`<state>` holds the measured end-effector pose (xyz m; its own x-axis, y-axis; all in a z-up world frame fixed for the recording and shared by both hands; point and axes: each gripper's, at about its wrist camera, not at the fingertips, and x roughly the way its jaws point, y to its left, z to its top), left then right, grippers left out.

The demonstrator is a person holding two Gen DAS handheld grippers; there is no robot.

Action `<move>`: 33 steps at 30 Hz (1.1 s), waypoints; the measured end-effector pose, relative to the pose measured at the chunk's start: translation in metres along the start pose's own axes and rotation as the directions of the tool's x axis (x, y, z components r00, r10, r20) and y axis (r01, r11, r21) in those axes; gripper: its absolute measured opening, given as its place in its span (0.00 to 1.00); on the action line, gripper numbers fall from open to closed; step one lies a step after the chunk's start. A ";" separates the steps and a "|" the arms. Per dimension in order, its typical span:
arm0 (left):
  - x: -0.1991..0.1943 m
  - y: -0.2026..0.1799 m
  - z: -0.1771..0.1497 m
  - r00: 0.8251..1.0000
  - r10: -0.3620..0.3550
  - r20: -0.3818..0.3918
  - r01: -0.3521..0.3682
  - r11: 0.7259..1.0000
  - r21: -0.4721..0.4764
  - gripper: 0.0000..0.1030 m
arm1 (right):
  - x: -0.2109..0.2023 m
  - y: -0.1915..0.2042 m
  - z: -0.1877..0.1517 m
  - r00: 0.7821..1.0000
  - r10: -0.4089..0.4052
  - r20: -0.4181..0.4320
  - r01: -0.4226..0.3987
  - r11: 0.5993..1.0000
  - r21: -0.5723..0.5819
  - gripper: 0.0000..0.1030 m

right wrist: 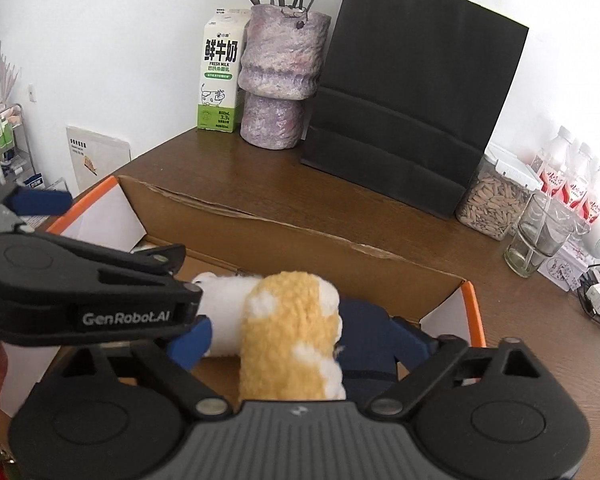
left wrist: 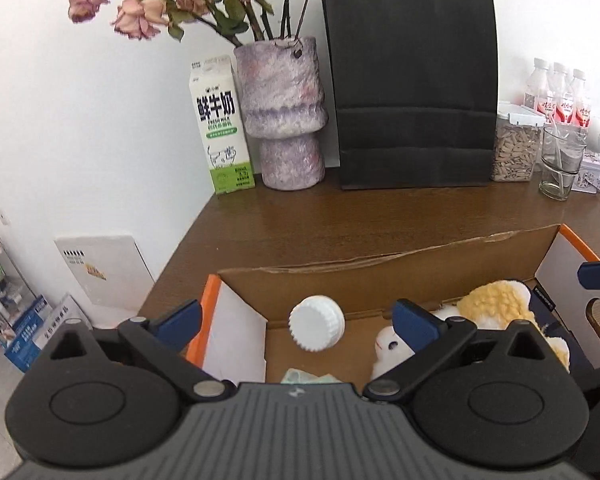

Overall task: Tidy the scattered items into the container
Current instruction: 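Carry the cap and plush toy into the box and open both tools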

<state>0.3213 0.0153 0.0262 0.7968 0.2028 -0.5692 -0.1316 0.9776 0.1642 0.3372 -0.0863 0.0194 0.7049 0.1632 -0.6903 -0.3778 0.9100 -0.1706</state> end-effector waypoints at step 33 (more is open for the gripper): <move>-0.107 0.028 -0.026 0.966 -0.195 0.168 0.210 0.974 -0.080 1.00 | -0.119 -0.032 -0.054 0.979 0.006 0.204 -0.007 1.000 0.002 1.00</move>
<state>0.2170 0.0227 0.0708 0.8947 -0.0036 -0.4467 -0.0078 0.9997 -0.0237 0.2328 -0.1552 0.0691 0.8104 0.2433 -0.5330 -0.3814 0.9096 -0.1647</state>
